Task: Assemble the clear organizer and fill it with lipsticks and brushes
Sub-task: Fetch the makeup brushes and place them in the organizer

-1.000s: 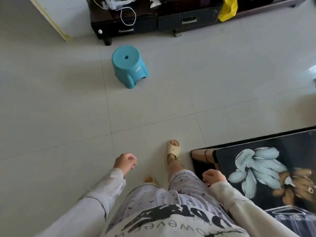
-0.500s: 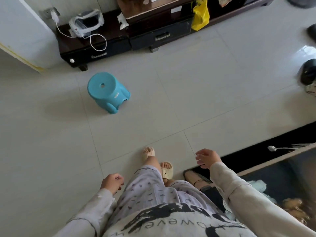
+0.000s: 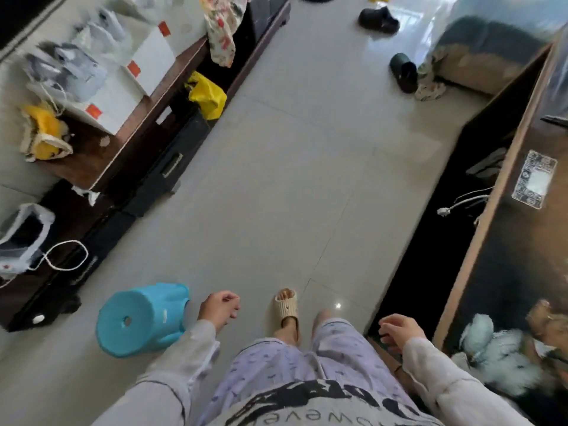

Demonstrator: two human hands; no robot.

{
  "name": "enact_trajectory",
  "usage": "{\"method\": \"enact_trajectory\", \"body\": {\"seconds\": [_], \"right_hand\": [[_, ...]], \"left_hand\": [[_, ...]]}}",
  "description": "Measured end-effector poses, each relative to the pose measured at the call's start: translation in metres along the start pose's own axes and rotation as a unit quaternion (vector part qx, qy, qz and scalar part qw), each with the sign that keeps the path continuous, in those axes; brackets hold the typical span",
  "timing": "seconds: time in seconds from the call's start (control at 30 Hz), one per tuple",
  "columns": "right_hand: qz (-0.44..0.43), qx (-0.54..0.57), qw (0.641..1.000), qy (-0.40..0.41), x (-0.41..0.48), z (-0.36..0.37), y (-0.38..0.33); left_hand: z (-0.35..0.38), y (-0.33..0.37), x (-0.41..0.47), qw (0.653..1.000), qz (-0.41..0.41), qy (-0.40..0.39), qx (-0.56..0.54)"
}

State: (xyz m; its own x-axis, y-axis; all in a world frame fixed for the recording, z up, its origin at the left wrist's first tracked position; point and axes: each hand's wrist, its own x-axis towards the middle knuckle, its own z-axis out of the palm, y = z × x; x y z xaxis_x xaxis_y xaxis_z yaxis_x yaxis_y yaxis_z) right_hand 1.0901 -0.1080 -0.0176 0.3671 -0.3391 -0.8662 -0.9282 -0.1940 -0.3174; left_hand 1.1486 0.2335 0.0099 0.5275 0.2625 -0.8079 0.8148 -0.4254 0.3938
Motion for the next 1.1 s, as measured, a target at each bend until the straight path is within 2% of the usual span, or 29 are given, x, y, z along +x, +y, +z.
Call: {"method": "enact_trajectory", "body": {"seconds": [0.17,0.33,0.57,0.8,0.93,1.1], "right_hand": [[0.074,0.084,0.993,0.022,0.005,-0.005,0.002],[0.103,0.159,0.981,0.045,0.028,-0.029,-0.031],[0.04,0.122,0.991,0.032,0.084,-0.108,-0.125],[-0.019,0.117,0.992,0.048,0.127,-0.19,-0.209],[-0.011,0.142,0.988,0.061,0.147,-0.219,-0.231],[0.037,0.164,0.983,0.073,0.174,-0.236,-0.249]], "left_hand": [[-0.006,0.108,0.036,0.996,0.062,-0.019,0.065],[0.033,0.176,0.061,0.989,0.068,-0.072,0.107],[0.089,0.234,0.088,0.985,0.027,-0.1,0.14],[0.116,0.3,0.105,0.982,0.02,-0.063,0.178],[0.132,0.365,0.126,0.986,0.022,-0.08,0.146],[0.157,0.461,0.165,0.975,0.057,-0.118,0.177]]}}
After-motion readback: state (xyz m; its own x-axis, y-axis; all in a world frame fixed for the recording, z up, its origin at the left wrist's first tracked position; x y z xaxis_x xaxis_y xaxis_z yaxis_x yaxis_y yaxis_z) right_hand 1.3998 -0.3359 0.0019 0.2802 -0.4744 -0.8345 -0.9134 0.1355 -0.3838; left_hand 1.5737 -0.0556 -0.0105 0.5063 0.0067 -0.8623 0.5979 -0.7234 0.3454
